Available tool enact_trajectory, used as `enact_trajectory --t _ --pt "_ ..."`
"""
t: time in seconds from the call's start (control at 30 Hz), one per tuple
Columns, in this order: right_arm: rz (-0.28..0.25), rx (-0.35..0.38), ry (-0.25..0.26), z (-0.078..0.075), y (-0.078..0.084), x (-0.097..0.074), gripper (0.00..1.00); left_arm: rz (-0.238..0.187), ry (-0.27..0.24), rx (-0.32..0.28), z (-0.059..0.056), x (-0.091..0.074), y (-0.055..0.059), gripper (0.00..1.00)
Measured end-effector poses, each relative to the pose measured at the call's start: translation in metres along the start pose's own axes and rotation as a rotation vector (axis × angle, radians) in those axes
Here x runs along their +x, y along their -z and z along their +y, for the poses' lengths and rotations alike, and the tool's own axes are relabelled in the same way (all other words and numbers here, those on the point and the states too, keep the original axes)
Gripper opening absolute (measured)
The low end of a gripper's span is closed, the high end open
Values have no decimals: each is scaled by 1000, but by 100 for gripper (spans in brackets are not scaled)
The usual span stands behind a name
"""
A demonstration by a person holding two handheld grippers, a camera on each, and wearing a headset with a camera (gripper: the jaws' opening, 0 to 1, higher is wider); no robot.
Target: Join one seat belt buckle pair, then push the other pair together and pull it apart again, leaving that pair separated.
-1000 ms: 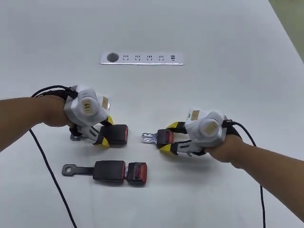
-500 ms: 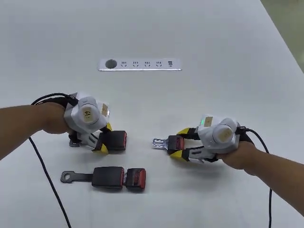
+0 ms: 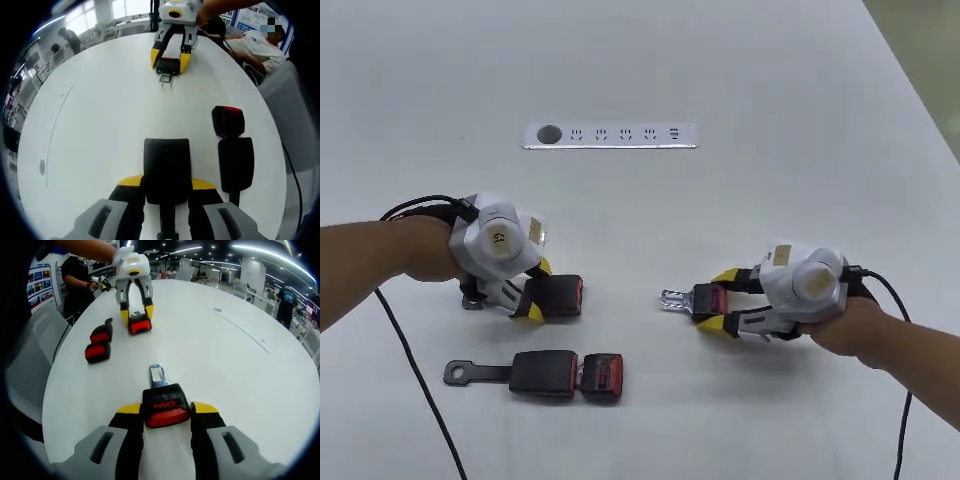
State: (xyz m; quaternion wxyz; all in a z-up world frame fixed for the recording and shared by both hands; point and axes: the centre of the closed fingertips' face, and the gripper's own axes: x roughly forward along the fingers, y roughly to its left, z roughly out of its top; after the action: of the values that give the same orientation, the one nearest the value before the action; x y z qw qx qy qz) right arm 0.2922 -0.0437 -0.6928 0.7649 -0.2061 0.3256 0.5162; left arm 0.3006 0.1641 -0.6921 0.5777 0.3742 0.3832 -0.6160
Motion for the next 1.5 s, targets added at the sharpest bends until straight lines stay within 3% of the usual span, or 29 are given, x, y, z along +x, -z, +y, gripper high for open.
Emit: enact_trajectory --t 0.3,0.87,1.5 --pt "7 12 5 -10 8 -3 35 -1 -2 -4 0 0 0 34" --pt "22 23 28 -9 16 -18 36 -3 -12 -21 0 0 -1 34" --pt "34 25 31 -9 19 -22 36 -9 -14 -25 -1 -1 -1 34"
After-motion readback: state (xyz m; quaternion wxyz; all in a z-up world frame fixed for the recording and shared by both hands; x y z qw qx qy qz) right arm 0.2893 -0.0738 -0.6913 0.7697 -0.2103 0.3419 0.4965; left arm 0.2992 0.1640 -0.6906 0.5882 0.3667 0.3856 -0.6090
